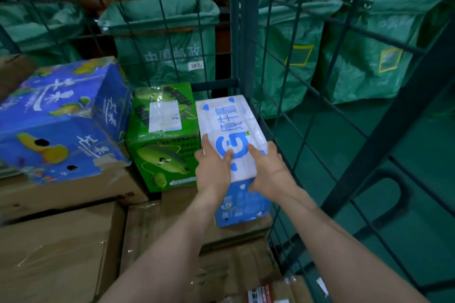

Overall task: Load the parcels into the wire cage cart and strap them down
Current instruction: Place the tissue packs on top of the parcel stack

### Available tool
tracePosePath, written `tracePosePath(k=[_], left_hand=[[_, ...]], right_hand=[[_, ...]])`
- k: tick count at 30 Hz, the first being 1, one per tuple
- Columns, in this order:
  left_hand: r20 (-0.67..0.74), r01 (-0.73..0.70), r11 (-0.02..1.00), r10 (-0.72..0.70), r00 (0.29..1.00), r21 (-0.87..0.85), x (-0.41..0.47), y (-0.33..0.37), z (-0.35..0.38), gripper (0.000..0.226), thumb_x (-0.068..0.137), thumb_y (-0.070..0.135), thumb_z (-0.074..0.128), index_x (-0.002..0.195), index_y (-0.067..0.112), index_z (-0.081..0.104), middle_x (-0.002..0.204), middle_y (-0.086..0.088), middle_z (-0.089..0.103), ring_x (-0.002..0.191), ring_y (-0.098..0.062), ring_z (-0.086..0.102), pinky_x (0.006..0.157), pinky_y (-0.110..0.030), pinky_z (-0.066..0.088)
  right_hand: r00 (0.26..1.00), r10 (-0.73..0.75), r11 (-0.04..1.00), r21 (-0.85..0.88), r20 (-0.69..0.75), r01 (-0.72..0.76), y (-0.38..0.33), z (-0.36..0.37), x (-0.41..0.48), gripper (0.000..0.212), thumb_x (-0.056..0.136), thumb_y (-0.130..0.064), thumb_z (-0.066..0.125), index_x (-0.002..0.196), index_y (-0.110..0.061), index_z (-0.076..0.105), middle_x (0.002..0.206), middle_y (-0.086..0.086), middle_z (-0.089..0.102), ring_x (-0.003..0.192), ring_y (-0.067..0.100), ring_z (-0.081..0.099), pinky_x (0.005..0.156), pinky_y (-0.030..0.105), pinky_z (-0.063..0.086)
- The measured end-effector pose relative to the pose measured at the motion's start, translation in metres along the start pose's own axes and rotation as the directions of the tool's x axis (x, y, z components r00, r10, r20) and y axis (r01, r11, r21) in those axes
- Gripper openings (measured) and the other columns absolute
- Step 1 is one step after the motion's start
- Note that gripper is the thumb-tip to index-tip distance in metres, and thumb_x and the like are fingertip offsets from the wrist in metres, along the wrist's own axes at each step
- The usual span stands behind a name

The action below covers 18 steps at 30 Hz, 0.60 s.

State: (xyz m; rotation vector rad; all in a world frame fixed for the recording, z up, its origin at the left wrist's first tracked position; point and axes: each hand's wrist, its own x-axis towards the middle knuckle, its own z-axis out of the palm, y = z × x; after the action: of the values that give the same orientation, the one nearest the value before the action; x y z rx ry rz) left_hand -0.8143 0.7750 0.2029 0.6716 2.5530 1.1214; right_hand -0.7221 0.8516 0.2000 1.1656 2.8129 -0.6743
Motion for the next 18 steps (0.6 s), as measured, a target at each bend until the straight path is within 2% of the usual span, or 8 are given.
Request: tracePosePath(k=[4,6,9,11,14,18], left_hand=[[0.028,-0.033,0.999,0.033,0.999,0.031,-0.004,-0.005,-0.001,0.057,0.098,0.037,0.044,0.146,0.016,0.021,0.141,-0.016,0.031,0.113,-0.038,0.051,0.083,-0.035,0.040],[0.061,-0.057,0.994,0.052,0.997,0.088,-0.001,-0.008,0.000,0.058,0.098,0.037,0.043,0.146,0.016,0.021,0.142,-0.019,0.029,0.119,-0.039,0.045,0.089,-0.037,0.038],[0.098,-0.147,0.920,0.120,0.988,0.363,-0.002,-0.014,0.003,0.061,0.097,0.046,0.037,0.149,0.022,0.015,0.152,-0.022,0.009,0.137,-0.039,0.022,0.109,-0.049,0.023],[0.192,-0.244,0.840,0.170,0.967,0.484,-0.002,-0.018,0.002,0.070,0.092,0.060,0.033,0.150,0.030,0.008,0.155,-0.016,-0.007,0.140,-0.037,0.013,0.113,-0.051,0.015],[0.371,-0.352,0.809,0.180,0.911,0.471,0.002,-0.021,-0.006,0.085,0.083,0.073,0.035,0.150,0.034,0.000,0.155,-0.010,-0.021,0.140,-0.038,0.016,0.113,-0.047,0.022],[0.510,-0.405,0.807,0.153,0.847,0.430,0.004,-0.020,-0.017,0.104,0.075,0.068,0.058,0.150,0.033,-0.006,0.151,-0.009,-0.034,0.141,-0.038,0.015,0.113,-0.043,0.026]], right_hand=[[1.000,0.008,1.000,-0.011,0.000,-0.008,0.001,0.005,-0.001,0.095,0.079,-0.012,0.072,0.150,-0.031,0.010,0.151,0.012,0.001,0.128,0.030,0.030,0.092,0.035,0.041],[0.999,0.034,0.999,-0.030,0.033,-0.033,-0.003,0.004,-0.002,0.097,0.081,-0.010,0.070,0.150,-0.033,0.005,0.154,0.012,-0.006,0.134,0.032,0.023,0.089,0.034,0.042],[0.994,0.089,0.994,-0.064,0.065,-0.085,-0.009,0.004,-0.003,0.099,0.083,-0.009,0.069,0.150,-0.034,0.001,0.155,0.014,-0.012,0.138,0.033,0.017,0.082,0.032,0.042],[0.994,0.102,0.992,-0.084,0.047,-0.098,-0.010,0.006,-0.003,0.099,0.082,-0.010,0.070,0.150,-0.034,0.001,0.155,0.015,-0.010,0.136,0.033,0.020,0.083,0.033,0.044],[0.994,0.108,0.990,-0.095,0.020,-0.106,-0.010,0.009,-0.005,0.098,0.084,-0.008,0.068,0.150,-0.035,0.001,0.154,0.016,-0.010,0.135,0.032,0.022,0.080,0.031,0.043],[0.996,0.080,0.993,-0.087,0.031,-0.077,-0.008,0.010,-0.007,0.098,0.085,-0.013,0.068,0.150,-0.035,-0.002,0.153,0.016,-0.012,0.132,0.031,0.023,0.071,0.028,0.039]])
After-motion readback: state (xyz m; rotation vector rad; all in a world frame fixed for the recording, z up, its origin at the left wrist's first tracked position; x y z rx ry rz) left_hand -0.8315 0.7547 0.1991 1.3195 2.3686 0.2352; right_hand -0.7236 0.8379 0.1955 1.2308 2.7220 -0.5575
